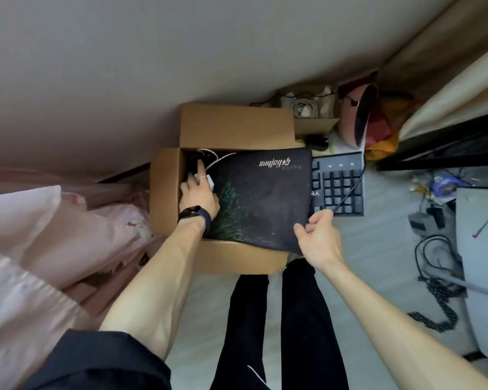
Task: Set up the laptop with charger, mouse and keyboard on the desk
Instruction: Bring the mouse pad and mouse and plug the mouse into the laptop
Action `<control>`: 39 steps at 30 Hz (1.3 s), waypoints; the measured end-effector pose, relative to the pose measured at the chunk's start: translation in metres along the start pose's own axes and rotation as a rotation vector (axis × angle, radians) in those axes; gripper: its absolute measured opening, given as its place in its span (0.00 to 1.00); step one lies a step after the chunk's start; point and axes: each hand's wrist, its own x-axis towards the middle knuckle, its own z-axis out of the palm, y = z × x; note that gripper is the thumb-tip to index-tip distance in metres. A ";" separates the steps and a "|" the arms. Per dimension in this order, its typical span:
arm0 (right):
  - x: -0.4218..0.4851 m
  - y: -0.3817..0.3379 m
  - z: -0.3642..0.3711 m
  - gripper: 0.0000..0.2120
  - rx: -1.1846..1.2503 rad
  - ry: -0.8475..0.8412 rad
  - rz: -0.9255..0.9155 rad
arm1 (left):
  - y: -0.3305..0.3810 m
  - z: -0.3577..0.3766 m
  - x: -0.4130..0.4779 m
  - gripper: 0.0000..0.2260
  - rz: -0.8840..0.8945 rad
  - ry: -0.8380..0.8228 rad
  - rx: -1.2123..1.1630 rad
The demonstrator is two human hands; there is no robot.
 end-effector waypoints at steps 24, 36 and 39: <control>-0.256 -0.016 -0.236 0.08 0.465 0.186 -0.277 | 0.144 -0.191 -0.259 0.25 0.445 0.062 -0.759; -0.401 0.223 -0.384 0.08 0.690 0.647 -0.147 | 0.389 -0.140 -0.450 0.26 0.845 0.105 -0.637; -0.431 0.294 -0.412 0.17 0.735 0.712 -0.136 | 0.443 -0.087 -0.507 0.22 0.867 0.008 -0.675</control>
